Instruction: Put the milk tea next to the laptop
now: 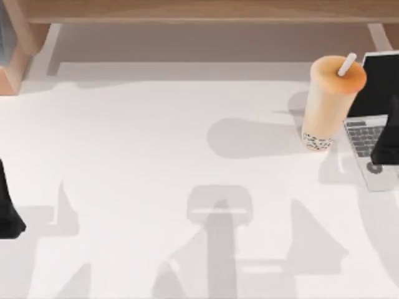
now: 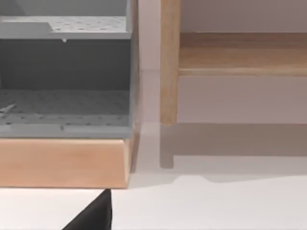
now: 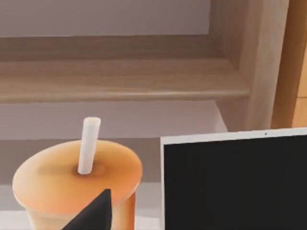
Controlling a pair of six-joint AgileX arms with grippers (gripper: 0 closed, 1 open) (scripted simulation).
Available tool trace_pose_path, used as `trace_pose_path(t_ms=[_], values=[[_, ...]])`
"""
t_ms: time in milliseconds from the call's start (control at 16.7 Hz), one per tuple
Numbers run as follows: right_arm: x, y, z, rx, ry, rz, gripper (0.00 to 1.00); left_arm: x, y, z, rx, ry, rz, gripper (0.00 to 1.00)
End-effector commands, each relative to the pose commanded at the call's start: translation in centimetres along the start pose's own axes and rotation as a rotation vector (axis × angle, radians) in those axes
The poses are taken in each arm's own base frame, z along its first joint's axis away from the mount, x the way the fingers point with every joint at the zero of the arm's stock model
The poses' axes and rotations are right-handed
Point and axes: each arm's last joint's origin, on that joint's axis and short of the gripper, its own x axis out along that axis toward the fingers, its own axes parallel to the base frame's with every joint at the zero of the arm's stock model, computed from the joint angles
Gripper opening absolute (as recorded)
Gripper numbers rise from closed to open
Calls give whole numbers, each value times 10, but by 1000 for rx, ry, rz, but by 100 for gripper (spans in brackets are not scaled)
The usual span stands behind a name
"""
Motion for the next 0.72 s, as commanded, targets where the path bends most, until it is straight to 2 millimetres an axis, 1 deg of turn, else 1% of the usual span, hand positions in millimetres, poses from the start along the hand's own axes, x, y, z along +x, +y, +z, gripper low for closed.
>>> trace_pose_path(t_ms=[180, 300, 540, 720], values=[[22, 28, -21, -8, 28, -1, 100, 0, 0, 0, 0, 0, 0, 100], [32, 45, -39, -16, 44, -1, 100, 0, 0, 0, 0, 0, 0, 100], [39, 69, -70, -26, 60, 0, 100, 0, 0, 0, 0, 0, 0, 100], [39, 77, -80, -27, 61, 1, 100, 0, 0, 0, 0, 0, 0, 100]])
